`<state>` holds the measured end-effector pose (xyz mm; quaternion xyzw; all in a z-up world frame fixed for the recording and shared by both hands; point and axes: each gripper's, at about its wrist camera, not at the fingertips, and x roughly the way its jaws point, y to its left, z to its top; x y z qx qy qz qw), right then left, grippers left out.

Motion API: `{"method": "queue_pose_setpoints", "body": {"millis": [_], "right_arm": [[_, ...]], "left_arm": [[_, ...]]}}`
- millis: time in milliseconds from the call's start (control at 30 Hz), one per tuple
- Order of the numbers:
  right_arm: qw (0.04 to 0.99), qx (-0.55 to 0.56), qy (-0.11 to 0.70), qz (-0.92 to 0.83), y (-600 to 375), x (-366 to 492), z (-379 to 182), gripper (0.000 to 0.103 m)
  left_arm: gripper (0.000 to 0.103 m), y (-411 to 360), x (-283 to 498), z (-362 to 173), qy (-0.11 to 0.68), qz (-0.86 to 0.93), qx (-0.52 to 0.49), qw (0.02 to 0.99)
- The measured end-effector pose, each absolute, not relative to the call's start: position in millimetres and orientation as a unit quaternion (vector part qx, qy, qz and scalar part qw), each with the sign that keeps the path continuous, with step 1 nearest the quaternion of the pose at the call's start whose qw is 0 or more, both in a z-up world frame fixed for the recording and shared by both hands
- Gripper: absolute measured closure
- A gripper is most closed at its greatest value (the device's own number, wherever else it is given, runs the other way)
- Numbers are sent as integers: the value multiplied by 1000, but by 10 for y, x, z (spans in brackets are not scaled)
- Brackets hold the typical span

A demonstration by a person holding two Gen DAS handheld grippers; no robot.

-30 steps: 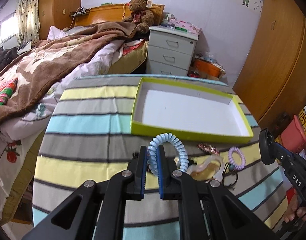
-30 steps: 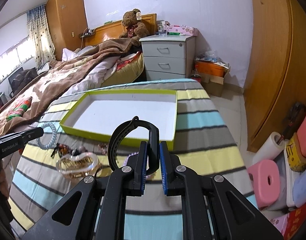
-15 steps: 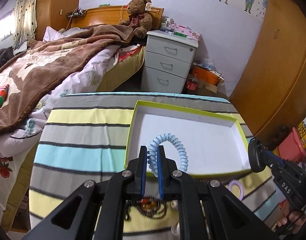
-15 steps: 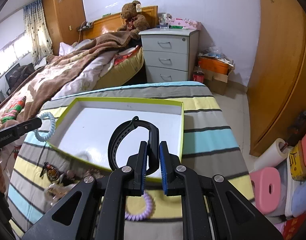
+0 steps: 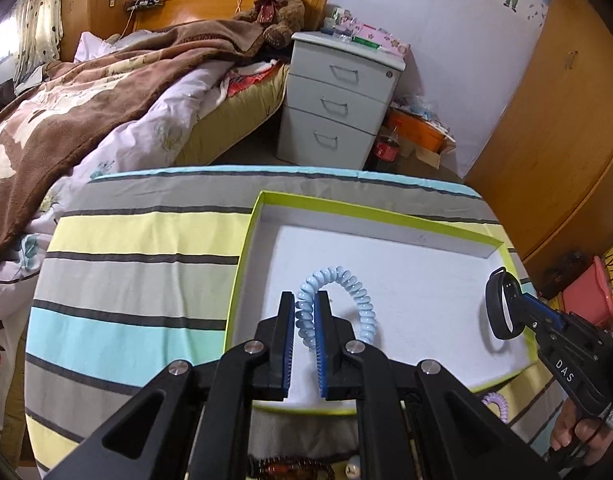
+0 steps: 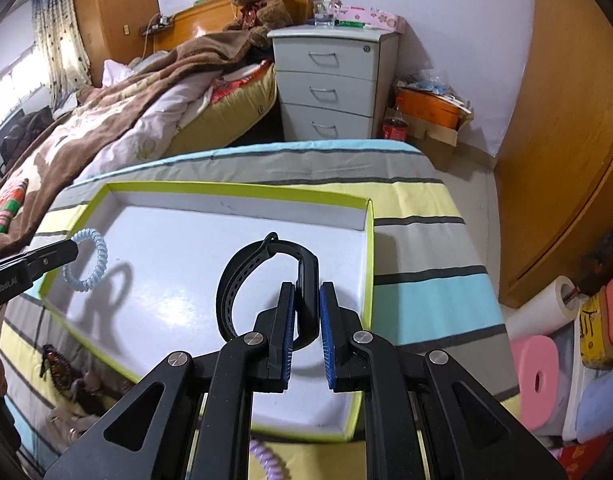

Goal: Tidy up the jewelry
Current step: 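Carry the blue coil and black wristband over the lime-green box with both grippers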

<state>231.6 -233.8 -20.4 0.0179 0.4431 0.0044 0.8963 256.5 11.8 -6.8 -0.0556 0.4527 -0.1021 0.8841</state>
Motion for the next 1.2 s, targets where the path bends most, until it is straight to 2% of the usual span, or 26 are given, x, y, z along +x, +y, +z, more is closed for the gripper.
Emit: {"method": "queue_pose_setpoints", "body": {"millis": [1067,1200], "right_arm": [[891,13,454,-4,-2358,2450,-331,90],[893,14,451,-6,-2365,2448,-320,87]], "left_arm": [[92,105,2728,-341,487,-86,-55,868],[90,104,2724,-341,487,-84,-56,867]]}}
